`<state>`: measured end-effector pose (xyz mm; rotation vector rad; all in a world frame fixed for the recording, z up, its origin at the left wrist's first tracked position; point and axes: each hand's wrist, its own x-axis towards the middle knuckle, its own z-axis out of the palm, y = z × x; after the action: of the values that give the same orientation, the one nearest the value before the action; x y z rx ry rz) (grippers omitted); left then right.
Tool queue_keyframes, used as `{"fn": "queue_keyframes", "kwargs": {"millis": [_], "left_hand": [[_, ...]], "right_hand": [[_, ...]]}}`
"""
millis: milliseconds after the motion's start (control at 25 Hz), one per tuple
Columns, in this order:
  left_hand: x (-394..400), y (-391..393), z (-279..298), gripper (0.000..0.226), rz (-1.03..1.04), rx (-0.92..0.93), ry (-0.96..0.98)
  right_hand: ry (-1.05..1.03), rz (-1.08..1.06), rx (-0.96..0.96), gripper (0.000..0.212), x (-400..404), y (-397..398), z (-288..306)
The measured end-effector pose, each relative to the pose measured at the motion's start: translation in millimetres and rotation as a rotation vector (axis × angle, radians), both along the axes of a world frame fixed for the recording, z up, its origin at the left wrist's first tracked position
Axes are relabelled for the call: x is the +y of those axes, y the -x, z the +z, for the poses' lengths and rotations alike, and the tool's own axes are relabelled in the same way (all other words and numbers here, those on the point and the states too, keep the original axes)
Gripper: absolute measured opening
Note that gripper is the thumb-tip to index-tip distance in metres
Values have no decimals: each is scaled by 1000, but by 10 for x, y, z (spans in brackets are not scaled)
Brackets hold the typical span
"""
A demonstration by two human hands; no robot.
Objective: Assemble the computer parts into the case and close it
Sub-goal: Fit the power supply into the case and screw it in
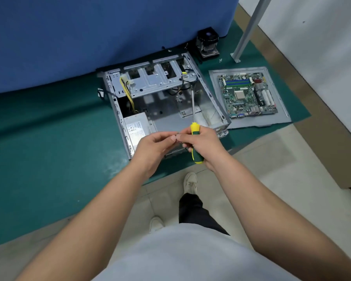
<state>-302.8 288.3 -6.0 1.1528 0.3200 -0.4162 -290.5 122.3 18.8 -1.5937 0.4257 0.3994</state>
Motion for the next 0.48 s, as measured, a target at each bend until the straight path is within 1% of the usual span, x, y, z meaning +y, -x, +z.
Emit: {"fn": "queue_keyframes", "kwargs": {"millis": [160,240,360,480], "left_hand": [[204,315,41,23,-22,64,42],[255,397,66,22,-24,97,72],[330,431,92,18,-46,137,119],[349,415,98,9,-41,196,139]], "right_hand": [[38,84,42,22,112,310,28],[20,98,55,21,147,371,26],[-28,120,68,20,152,389,35],[5,156,57,22,179,406,6]]}}
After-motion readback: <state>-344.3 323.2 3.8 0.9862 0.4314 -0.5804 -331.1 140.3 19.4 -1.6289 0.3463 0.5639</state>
